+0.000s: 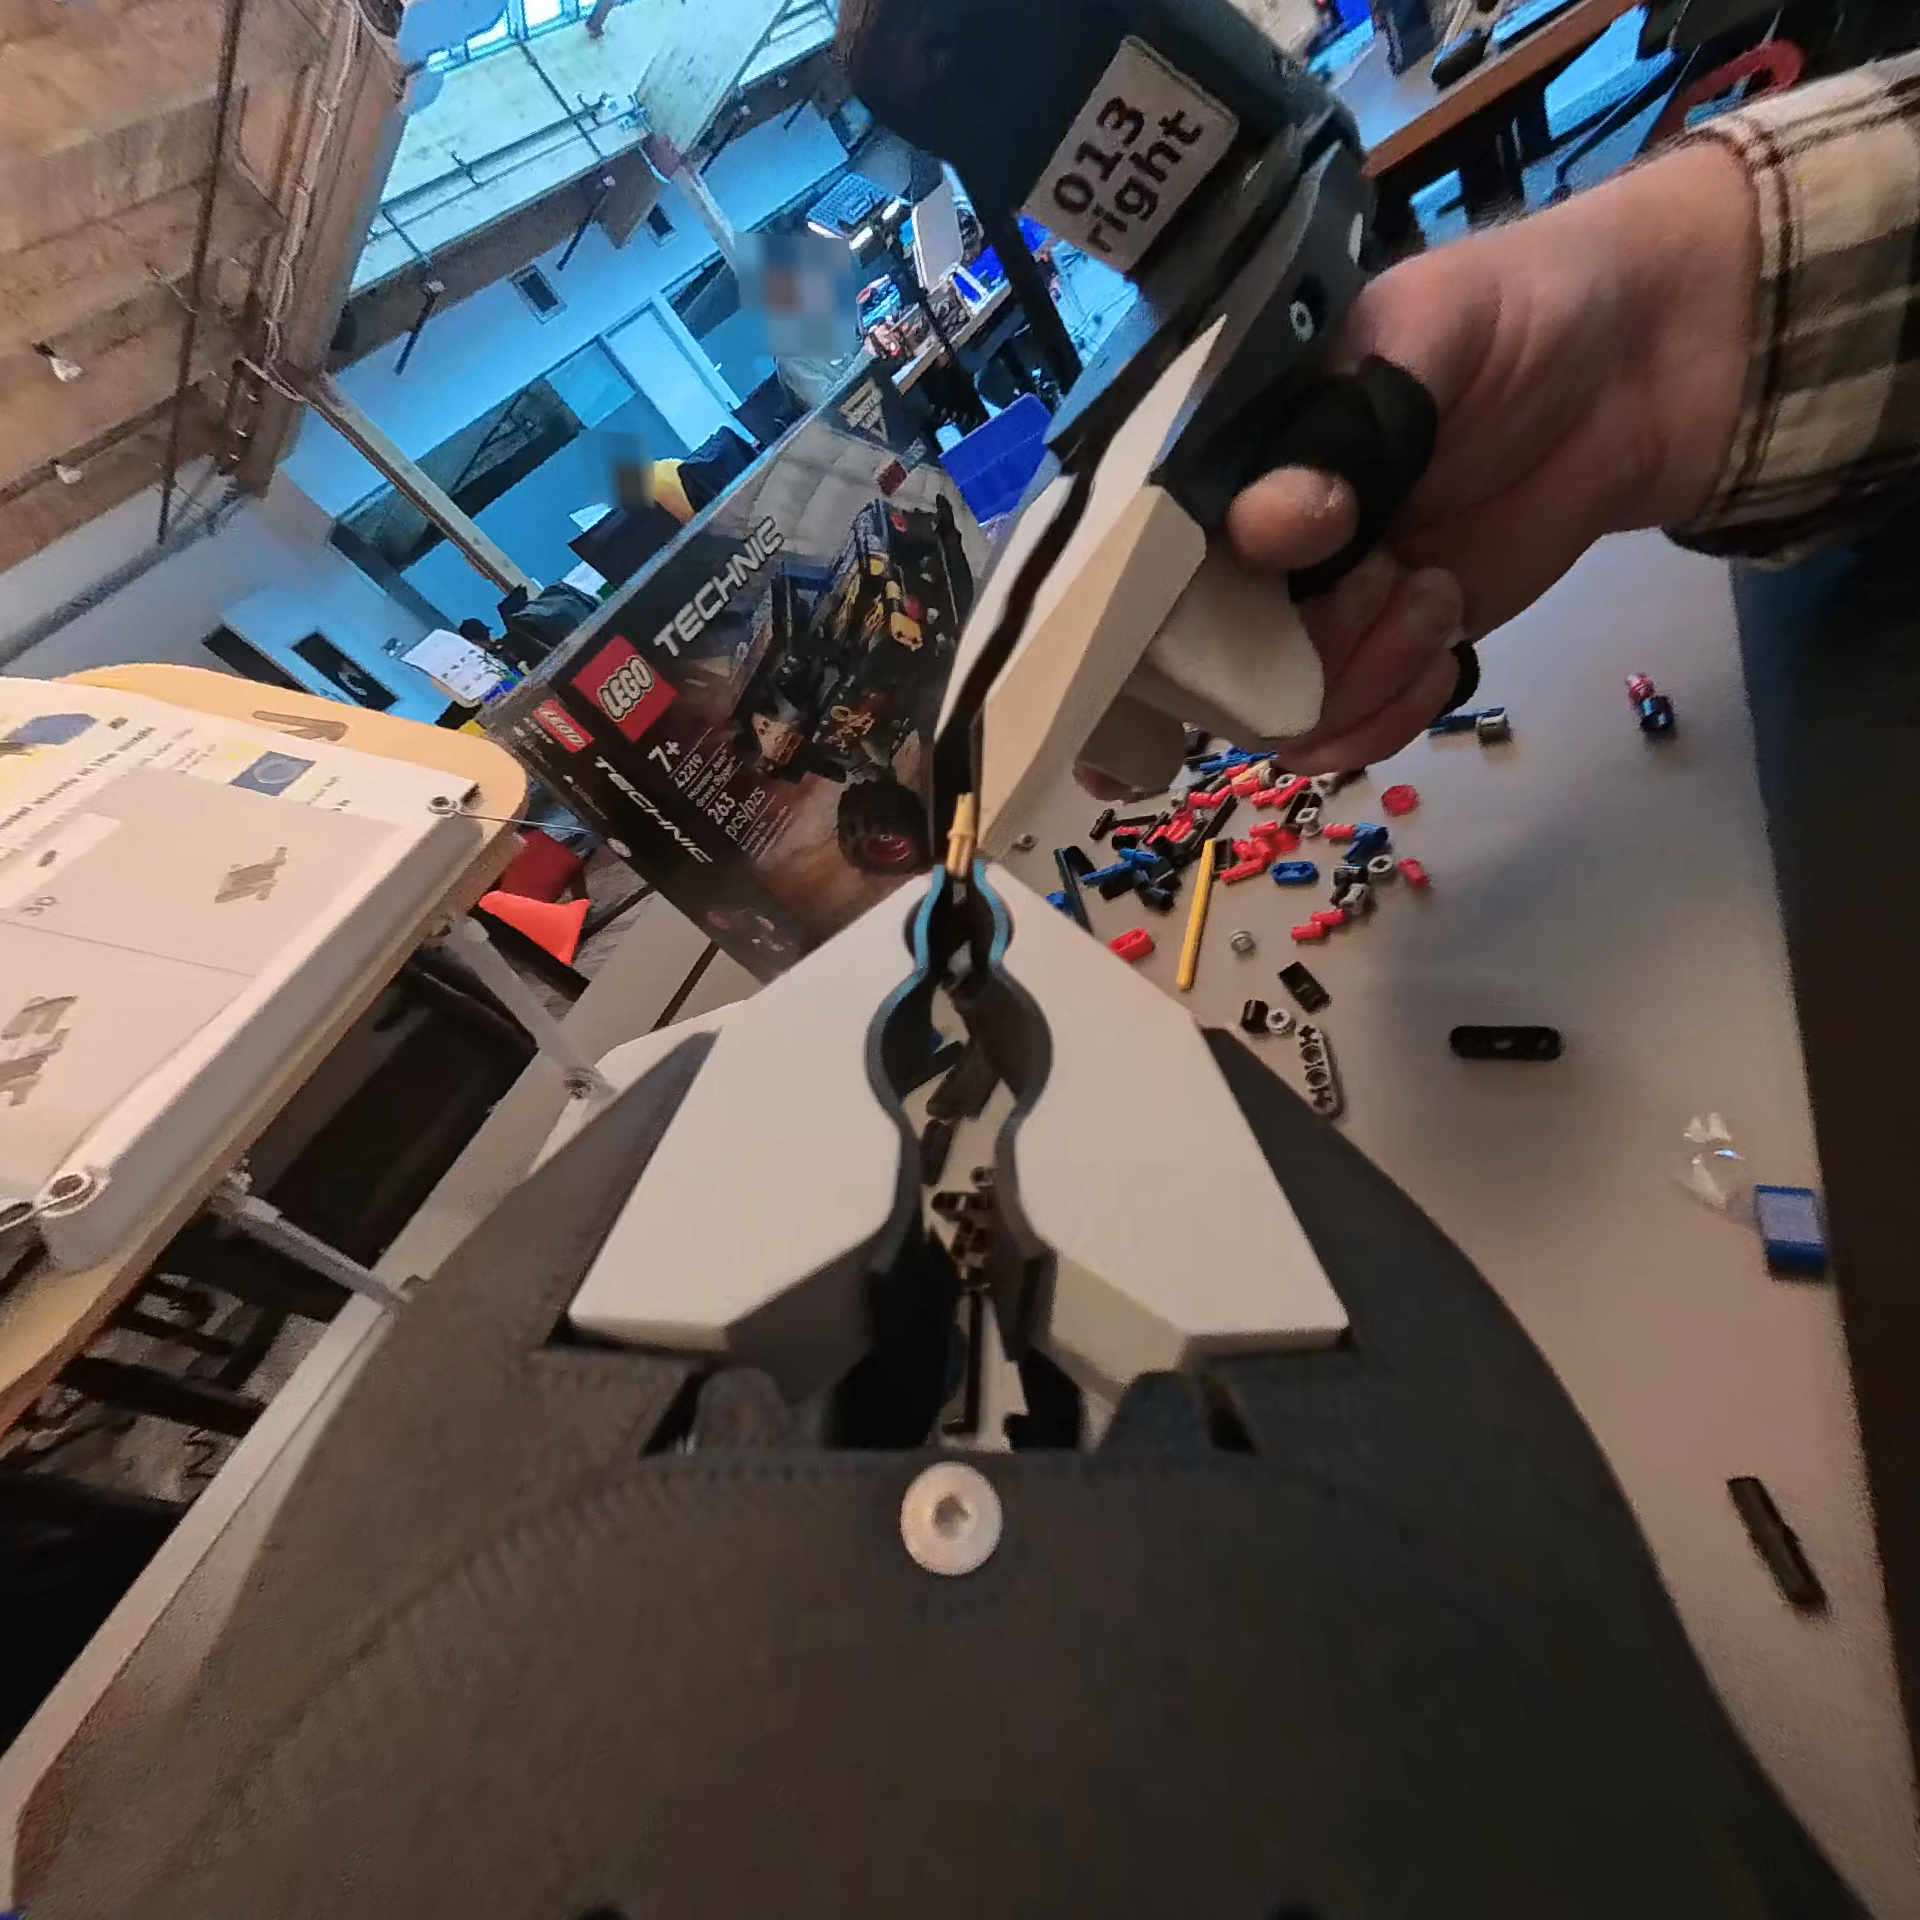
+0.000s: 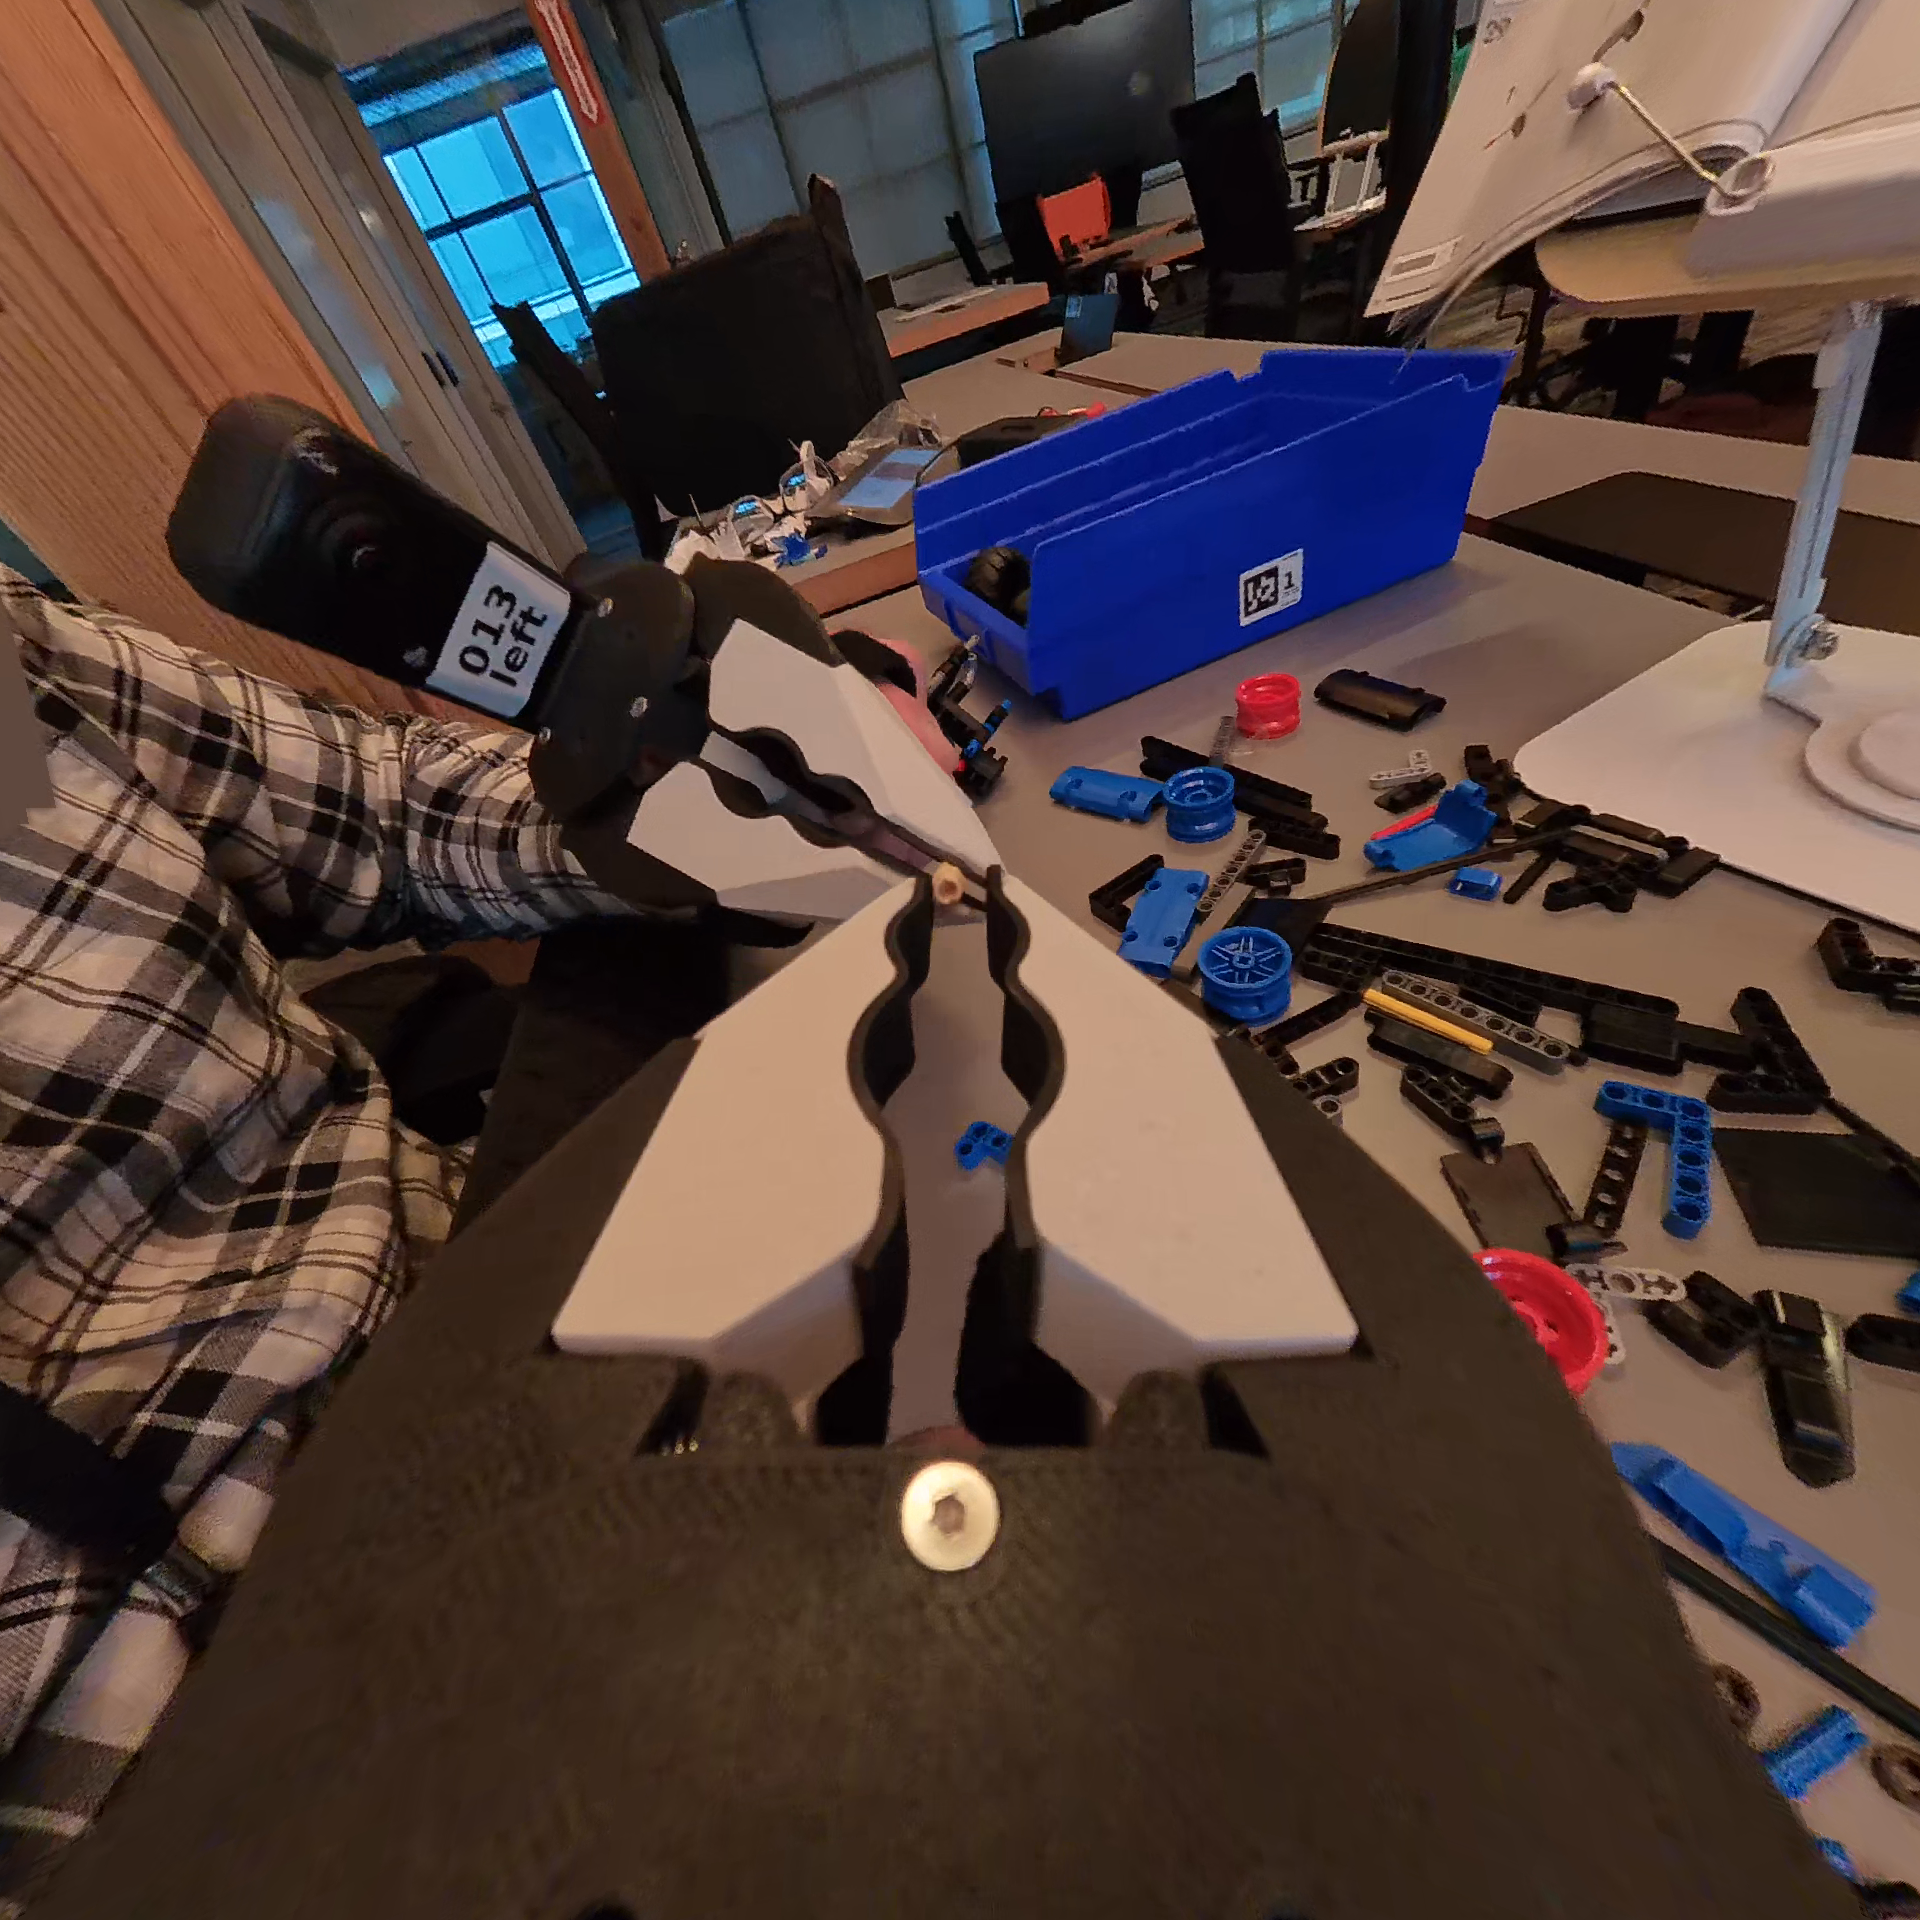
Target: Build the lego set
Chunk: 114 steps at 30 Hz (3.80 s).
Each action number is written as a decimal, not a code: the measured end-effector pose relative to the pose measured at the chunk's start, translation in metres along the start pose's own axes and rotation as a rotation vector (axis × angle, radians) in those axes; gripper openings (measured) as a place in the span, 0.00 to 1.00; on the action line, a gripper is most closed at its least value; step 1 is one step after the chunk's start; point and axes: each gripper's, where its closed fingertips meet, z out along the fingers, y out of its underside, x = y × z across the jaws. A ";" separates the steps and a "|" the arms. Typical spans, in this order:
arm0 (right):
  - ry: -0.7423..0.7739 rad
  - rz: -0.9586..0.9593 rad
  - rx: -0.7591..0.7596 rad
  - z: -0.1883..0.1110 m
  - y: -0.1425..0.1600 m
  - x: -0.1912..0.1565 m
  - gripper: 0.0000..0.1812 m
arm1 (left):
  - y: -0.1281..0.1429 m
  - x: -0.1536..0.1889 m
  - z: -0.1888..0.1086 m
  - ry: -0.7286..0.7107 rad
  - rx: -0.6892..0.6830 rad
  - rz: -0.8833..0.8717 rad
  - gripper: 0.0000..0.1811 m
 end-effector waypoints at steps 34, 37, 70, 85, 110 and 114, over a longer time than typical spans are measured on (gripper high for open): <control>0.136 -0.326 -0.483 -0.042 0.075 0.008 0.02 | 0.044 0.102 0.013 0.505 -0.298 -0.076 0.19; 0.099 -0.378 -0.614 -0.045 0.101 0.001 0.02 | 0.045 0.125 0.012 0.608 -0.337 -0.136 0.19; -0.039 -0.496 -0.887 -0.039 0.142 -0.009 0.02 | 0.064 0.132 0.020 0.658 -0.417 -0.224 0.09; -0.246 -0.745 -0.984 -0.038 0.142 -0.009 0.02 | 0.064 0.132 0.021 0.679 -0.414 -0.264 0.09; -0.333 -0.591 -0.966 -0.040 0.142 -0.005 0.02 | 0.064 0.131 0.030 0.609 -0.470 -0.323 0.30; -0.229 -0.502 -0.923 -0.040 0.142 -0.005 0.02 | 0.063 0.129 0.037 0.543 -0.480 -0.297 0.31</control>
